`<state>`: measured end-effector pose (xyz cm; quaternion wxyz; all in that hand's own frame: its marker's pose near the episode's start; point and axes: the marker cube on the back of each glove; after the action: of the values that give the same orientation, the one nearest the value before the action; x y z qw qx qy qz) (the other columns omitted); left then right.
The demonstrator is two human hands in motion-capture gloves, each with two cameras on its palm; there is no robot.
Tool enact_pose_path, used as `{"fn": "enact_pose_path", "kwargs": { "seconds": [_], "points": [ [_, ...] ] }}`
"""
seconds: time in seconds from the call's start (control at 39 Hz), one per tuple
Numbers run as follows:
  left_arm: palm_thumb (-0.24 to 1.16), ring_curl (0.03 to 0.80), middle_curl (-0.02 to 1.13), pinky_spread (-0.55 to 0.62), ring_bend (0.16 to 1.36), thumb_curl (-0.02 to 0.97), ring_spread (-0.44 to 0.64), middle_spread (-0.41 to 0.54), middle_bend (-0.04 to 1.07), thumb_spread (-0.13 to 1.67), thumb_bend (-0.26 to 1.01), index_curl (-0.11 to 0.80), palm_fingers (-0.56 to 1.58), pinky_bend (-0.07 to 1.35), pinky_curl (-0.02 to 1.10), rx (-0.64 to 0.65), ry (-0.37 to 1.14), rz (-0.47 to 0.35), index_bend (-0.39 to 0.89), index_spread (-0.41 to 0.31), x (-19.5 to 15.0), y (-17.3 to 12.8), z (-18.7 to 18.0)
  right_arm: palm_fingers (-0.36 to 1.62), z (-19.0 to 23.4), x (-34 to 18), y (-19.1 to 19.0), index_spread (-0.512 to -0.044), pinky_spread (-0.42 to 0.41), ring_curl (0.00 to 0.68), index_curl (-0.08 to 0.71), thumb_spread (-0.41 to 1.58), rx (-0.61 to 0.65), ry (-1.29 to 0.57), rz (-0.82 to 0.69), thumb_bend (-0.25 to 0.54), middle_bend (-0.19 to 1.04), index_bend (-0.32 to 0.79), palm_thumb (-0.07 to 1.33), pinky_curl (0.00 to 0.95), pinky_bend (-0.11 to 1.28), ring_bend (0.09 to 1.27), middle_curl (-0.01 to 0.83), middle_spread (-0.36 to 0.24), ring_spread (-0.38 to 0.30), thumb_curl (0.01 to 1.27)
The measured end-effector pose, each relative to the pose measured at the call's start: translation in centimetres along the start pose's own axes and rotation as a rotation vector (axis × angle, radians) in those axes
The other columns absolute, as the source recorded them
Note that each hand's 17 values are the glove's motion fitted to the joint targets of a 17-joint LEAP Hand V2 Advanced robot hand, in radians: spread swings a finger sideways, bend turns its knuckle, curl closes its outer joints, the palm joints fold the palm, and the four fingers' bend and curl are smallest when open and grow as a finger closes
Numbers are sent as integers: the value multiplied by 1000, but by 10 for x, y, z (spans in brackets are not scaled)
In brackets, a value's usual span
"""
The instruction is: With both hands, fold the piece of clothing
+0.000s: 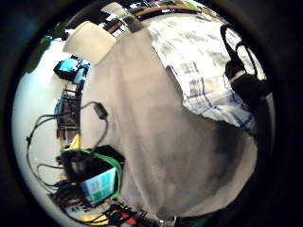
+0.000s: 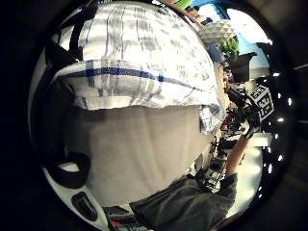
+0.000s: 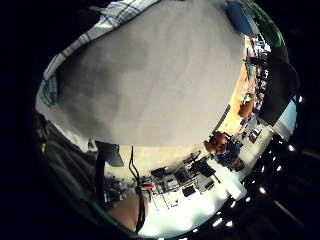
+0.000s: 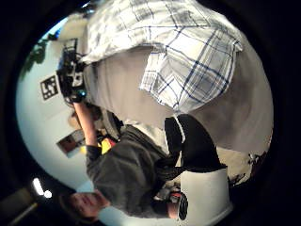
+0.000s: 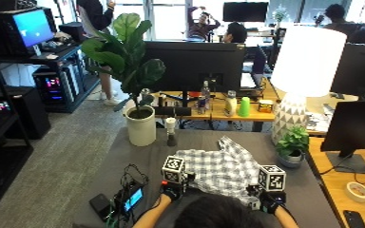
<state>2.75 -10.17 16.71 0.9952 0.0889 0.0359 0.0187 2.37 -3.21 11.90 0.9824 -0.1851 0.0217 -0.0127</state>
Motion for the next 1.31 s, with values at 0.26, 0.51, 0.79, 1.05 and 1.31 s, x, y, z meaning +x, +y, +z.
{"fn": "enact_pose_path", "kwargs": {
  "seconds": [0.26, 0.51, 0.79, 1.05, 1.31],
  "points": [
    [309, 351, 420, -270, 569, 173, -313, -288, 555, 1394, 76, 379, 1240, 285, 332, 117, -83, 15, 203, -255, 10, -39, -63, 216, -19, -28, 10, -363, 219, 302, 180, 1127, 1, 23, -32, 61, 213, 108, 625, 350, 498, 408, 342, -2, 105, 296],
    [288, 406, 490, -340, 639, 150, -361, -336, 621, 1463, 65, 396, 1251, 282, 360, 173, -126, 20, 160, -275, 21, -53, -106, 224, -14, -43, -31, -326, 225, 312, 175, 1099, 34, 97, 30, -1, 242, 92, 643, 353, 506, 434, 361, 16, 125, 311],
    [278, 433, 527, -363, 662, 131, -374, -354, 638, 1498, 60, 417, 1241, 300, 385, 147, -131, 84, 164, -280, 14, -43, -88, 661, -6, -25, -82, -272, 146, 329, 193, 1039, 271, -26, 110, 80, 222, 171, 880, 339, 569, 584, 363, -37, 11, 396],
    [267, 454, 561, -371, 694, 118, -374, -357, 656, 1521, 56, 431, 1244, 303, 399, 47, -166, 282, 159, -284, 10, 53, -87, 1198, -30, -48, 8, -242, -186, 409, 323, 675, -7, -52, -107, 78, 338, 245, 1061, 402, 575, 607, 450, -122, -168, 528],
    [254, 475, 596, -384, 733, 107, -375, -359, 659, 1543, 55, 447, 1235, 334, 412, -100, -256, 347, 166, -283, 12, 78, -182, 1277, -140, -79, 51, -228, -253, 432, 400, 428, -87, 97, -114, 14, 369, 258, 1093, 421, 547, 586, 484, -139, -210, 605]
  ]
}}
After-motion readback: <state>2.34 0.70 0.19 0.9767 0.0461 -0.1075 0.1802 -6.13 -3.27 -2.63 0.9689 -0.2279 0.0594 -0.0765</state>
